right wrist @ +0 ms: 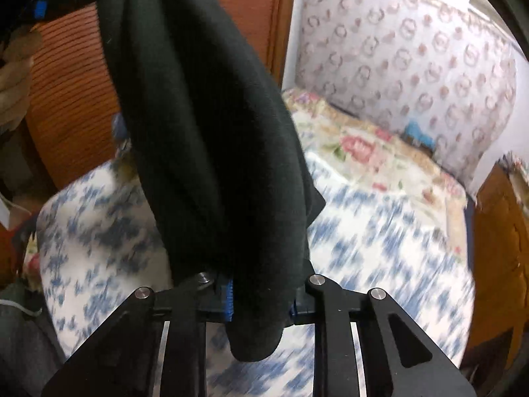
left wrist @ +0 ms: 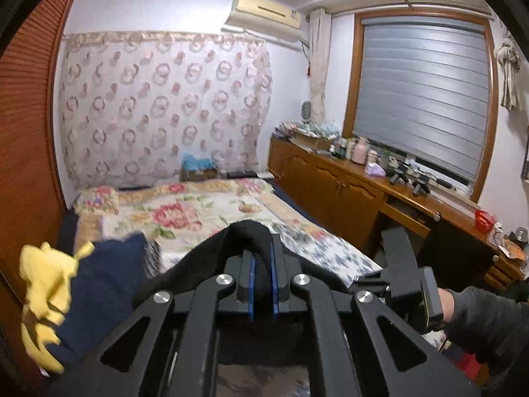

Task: Fold small clothes
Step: 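Carry the folded shirt with both grippers onto the stack of folded clothes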

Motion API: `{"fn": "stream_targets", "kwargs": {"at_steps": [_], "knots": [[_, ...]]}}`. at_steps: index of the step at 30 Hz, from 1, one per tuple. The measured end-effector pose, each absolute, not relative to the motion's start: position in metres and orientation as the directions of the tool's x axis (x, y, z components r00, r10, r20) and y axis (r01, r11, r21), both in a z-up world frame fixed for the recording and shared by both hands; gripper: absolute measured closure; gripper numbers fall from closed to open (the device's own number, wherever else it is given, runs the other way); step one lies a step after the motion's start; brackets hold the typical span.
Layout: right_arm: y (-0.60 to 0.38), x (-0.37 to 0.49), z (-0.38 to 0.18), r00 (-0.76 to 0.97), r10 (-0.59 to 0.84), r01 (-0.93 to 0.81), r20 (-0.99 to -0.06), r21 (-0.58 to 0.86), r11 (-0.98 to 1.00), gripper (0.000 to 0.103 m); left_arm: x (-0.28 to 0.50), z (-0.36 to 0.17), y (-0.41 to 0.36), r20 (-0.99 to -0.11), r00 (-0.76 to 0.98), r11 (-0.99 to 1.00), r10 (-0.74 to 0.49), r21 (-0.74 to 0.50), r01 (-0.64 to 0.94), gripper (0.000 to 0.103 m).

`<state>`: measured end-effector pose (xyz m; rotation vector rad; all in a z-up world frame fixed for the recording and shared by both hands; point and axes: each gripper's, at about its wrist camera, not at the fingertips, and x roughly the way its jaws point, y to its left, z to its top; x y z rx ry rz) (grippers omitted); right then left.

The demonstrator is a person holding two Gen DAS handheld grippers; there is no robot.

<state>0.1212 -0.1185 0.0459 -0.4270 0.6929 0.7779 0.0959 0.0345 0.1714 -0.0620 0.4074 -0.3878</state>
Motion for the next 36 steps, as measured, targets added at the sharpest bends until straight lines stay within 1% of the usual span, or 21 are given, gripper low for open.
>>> {"fn": "stream_targets", "kwargs": {"at_steps": [5, 7, 10, 13, 16, 17, 19, 21, 22, 23, 24, 25, 26, 27, 28, 29, 31, 33, 34, 36], "knots": [[-0.077, 0.180, 0.097, 0.586, 0.478, -0.741, -0.654, -0.193, 0.644, 0.083, 0.125, 0.207, 0.075, -0.336, 0.898, 0.959, -0.283, -0.073, 0.275, 0.098], [-0.047, 0.209, 0.121, 0.632, 0.478, -0.726, -0.610, -0.251, 0.640, 0.083, 0.135, 0.221, 0.102, -0.311, 0.928, 0.978, -0.204, -0.034, 0.203, 0.098], [0.010, 0.246, 0.147, 0.665, 0.502, -0.725, -0.553, -0.316, 0.612, 0.083, 0.139, 0.228, 0.140, -0.292, 0.949, 0.993, -0.121, -0.030, 0.118, 0.098], [0.070, 0.271, 0.163, 0.669, 0.553, -0.736, -0.497, -0.336, 0.588, 0.084, 0.130, 0.223, 0.185, -0.288, 0.957, 0.999, -0.028, -0.048, 0.015, 0.098], [0.123, 0.281, 0.160, 0.660, 0.605, -0.751, -0.446, -0.355, 0.557, 0.084, 0.120, 0.200, 0.203, -0.328, 0.944, 0.998, 0.025, -0.048, -0.043, 0.098], [0.139, 0.282, 0.152, 0.649, 0.623, -0.761, -0.436, -0.361, 0.539, 0.084, 0.113, 0.183, 0.204, -0.361, 0.932, 0.997, 0.039, -0.048, -0.060, 0.098], [0.154, 0.282, 0.131, 0.623, 0.637, -0.782, -0.454, -0.353, 0.513, 0.084, 0.105, 0.154, 0.200, -0.411, 0.911, 0.996, 0.039, -0.056, -0.068, 0.098], [0.158, 0.273, 0.098, 0.583, 0.640, -0.812, -0.500, -0.341, 0.473, 0.083, 0.095, 0.109, 0.188, -0.477, 0.878, 0.996, 0.034, -0.059, -0.071, 0.098], [0.157, 0.270, 0.083, 0.571, 0.634, -0.821, -0.521, -0.350, 0.451, 0.083, 0.093, 0.092, 0.178, -0.504, 0.863, 0.996, 0.025, -0.062, -0.064, 0.098], [0.154, 0.265, 0.064, 0.567, 0.617, -0.824, -0.546, -0.369, 0.431, 0.081, 0.089, 0.067, 0.166, -0.550, 0.835, 0.996, 0.010, -0.067, -0.056, 0.098], [0.151, 0.263, 0.055, 0.565, 0.603, -0.825, -0.563, -0.374, 0.424, 0.080, 0.087, 0.053, 0.158, -0.569, 0.822, 0.996, -0.001, -0.076, -0.052, 0.098], [0.146, 0.262, 0.045, 0.564, 0.587, -0.825, -0.581, -0.374, 0.424, 0.076, 0.083, 0.044, 0.150, -0.578, 0.816, 0.996, -0.013, -0.084, -0.043, 0.098], [0.138, 0.261, 0.037, 0.567, 0.566, -0.822, -0.598, -0.370, 0.432, 0.066, 0.079, 0.035, 0.140, -0.585, 0.811, 0.996, -0.021, -0.083, -0.034, 0.098], [0.134, 0.261, 0.035, 0.573, 0.554, -0.817, -0.603, -0.366, 0.446, 0.061, 0.073, 0.030, 0.132, -0.586, 0.810, 0.996, -0.023, -0.081, -0.030, 0.098], [0.124, 0.261, 0.036, 0.576, 0.546, -0.811, -0.608, -0.346, 0.471, 0.052, 0.068, 0.026, 0.127, -0.585, 0.811, 0.996, -0.018, -0.083, -0.038, 0.098], [0.115, 0.262, 0.037, 0.567, 0.549, -0.815, -0.614, -0.320, 0.483, 0.049, 0.067, 0.025, 0.121, -0.589, 0.808, 0.996, -0.013, -0.083, -0.044, 0.098], [0.095, 0.265, 0.044, 0.542, 0.557, -0.822, -0.630, -0.257, 0.509, 0.046, 0.063, 0.022, 0.117, -0.593, 0.805, 0.995, -0.013, -0.087, -0.047, 0.098], [0.080, 0.264, 0.047, 0.528, 0.561, -0.822, -0.638, -0.217, 0.527, 0.046, 0.066, 0.023, 0.120, -0.594, 0.804, 0.995, -0.017, -0.092, -0.047, 0.096], [0.069, 0.260, 0.049, 0.531, 0.565, -0.817, -0.631, -0.204, 0.540, 0.046, 0.067, 0.025, 0.124, -0.593, 0.805, 0.995, -0.019, -0.092, -0.045, 0.095], [0.051, 0.255, 0.060, 0.528, 0.586, -0.813, -0.614, -0.165, 0.559, 0.046, 0.061, 0.026, 0.126, -0.586, 0.810, 0.995, -0.023, -0.092, -0.038, 0.087]]}}
